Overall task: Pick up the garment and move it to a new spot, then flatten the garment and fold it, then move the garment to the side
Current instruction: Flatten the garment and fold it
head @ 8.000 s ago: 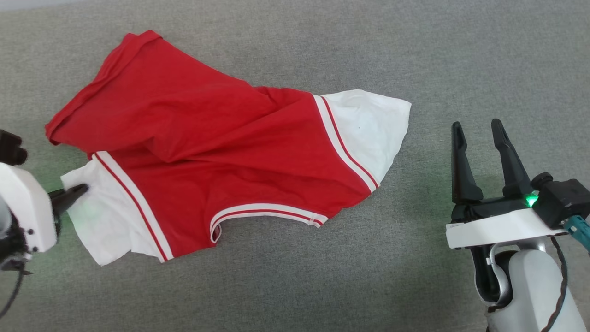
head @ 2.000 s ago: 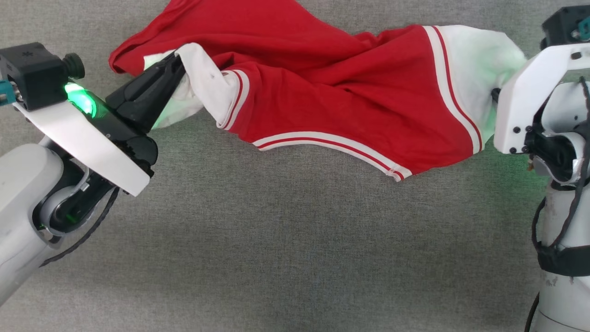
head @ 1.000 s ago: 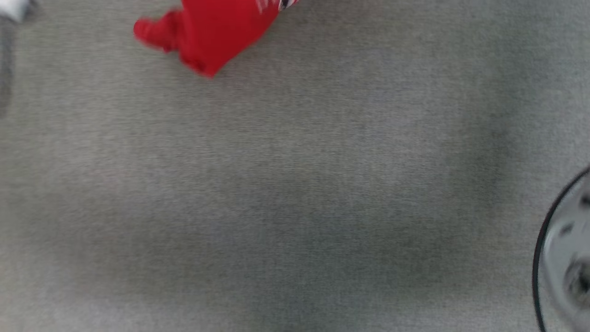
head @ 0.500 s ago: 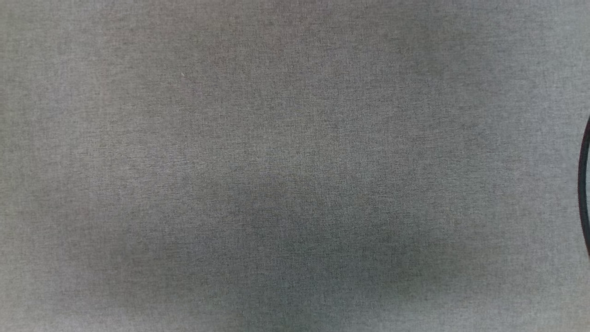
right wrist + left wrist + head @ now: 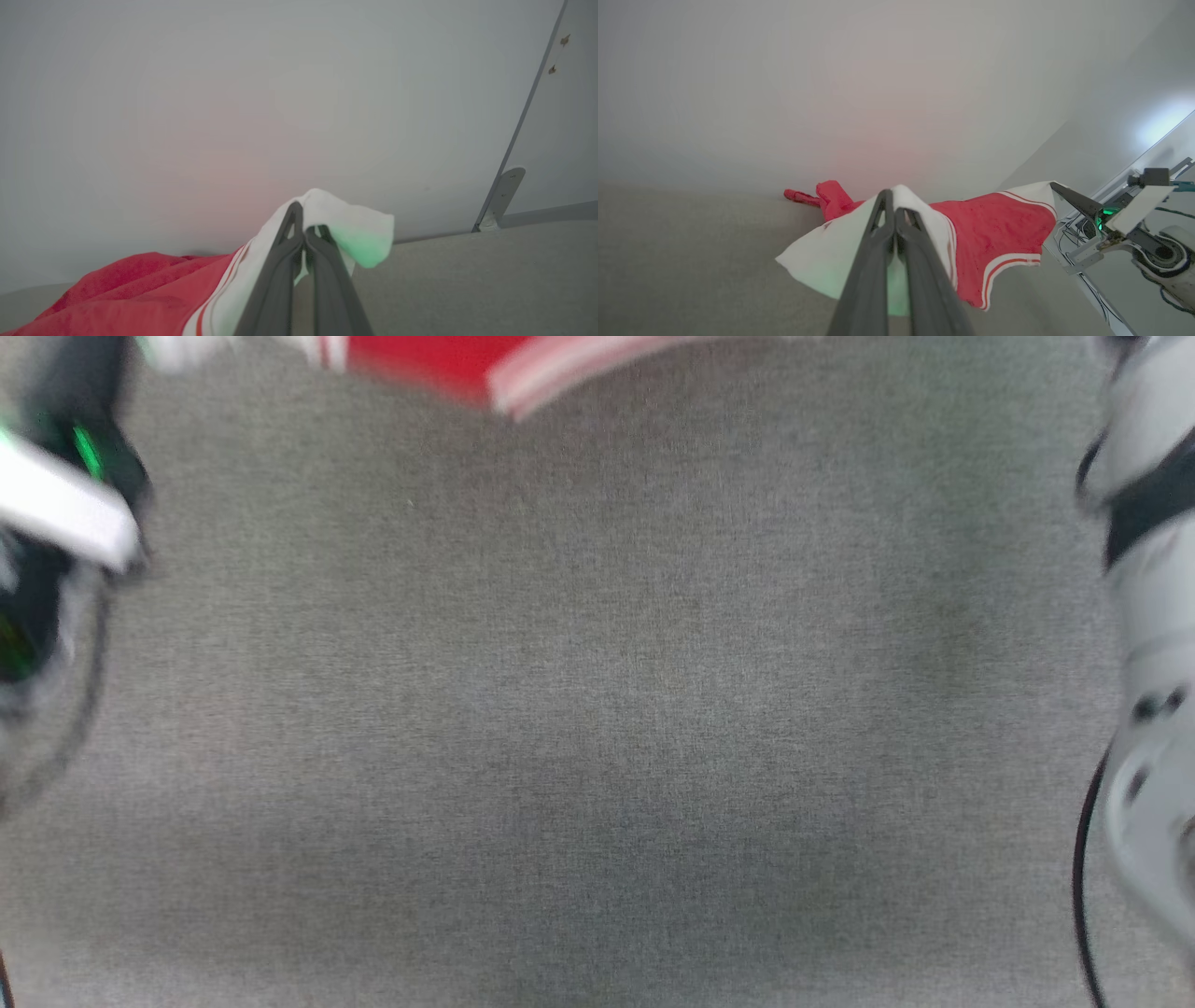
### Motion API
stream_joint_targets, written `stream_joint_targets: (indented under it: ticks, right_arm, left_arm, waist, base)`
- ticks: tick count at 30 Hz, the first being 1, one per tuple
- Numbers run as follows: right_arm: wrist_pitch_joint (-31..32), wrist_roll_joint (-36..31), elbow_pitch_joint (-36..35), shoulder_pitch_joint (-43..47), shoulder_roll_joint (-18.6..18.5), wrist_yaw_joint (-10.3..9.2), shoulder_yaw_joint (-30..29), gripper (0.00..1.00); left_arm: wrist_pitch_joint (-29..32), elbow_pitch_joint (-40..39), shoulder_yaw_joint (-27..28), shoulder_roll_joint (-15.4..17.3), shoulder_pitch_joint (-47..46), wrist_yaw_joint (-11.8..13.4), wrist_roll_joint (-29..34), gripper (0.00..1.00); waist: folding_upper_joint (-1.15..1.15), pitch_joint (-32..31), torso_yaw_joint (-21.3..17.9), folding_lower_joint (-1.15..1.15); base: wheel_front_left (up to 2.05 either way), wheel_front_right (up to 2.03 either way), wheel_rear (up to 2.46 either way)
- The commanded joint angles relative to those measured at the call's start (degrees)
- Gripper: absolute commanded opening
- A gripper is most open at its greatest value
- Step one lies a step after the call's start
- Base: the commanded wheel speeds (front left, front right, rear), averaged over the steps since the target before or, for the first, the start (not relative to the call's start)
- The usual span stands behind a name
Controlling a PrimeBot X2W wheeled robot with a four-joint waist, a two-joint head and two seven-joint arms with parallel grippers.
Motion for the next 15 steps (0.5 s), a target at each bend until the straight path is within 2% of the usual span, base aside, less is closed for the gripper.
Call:
stream_joint_targets:
  ticks: [1, 4, 7, 11, 15]
  right_arm:
    - [1.25, 0.64, -2.08, 3.95, -0.17, -0.02, 1.41, 0.0]
    - [4.43, 2.48, -8.01, 13.65, -0.12, -0.02, 4.54, 0.0]
    - [9.14, 4.32, -18.51, 25.02, -0.52, -0.02, 6.77, 0.0]
    - [18.77, 6.94, -38.72, 42.88, -1.5, -0.02, 7.99, 0.0]
    - [29.95, 10.5, -60.75, 59.54, -1.27, -0.04, 6.16, 0.0]
  left_arm:
    - [-0.7, -1.38, -0.73, 0.78, 3.9, 0.14, 0.55, 0.0]
    - [-1.2, -3.82, -2.1, 1.52, 11.95, 0.14, 0.31, 0.0]
    - [-1.51, -6.3, -1.36, 2.48, 19.14, 0.14, -0.65, 0.0]
    - [-1.48, -9.73, -0.32, 2.6, 28.12, 0.14, 2.3, 0.0]
    - [-1.49, -13.8, 2.18, 2.7, 35.45, 0.14, 4.77, 0.0]
  waist:
    - [0.0, -1.45, 0.35, 0.0]
    - [0.0, -3.48, 0.48, 0.0]
    - [0.0, -5.48, 0.63, 0.0]
    - [0.0, -7.84, 1.26, 0.0]
    - [0.0, -8.87, 1.84, 0.0]
  base:
    - [0.0, 0.0, 0.0]
    - [0.0, 0.0, 0.0]
    - [0.0, 0.0, 0.0]
    - [0.0, 0.0, 0.0]
    - [0.0, 0.0, 0.0]
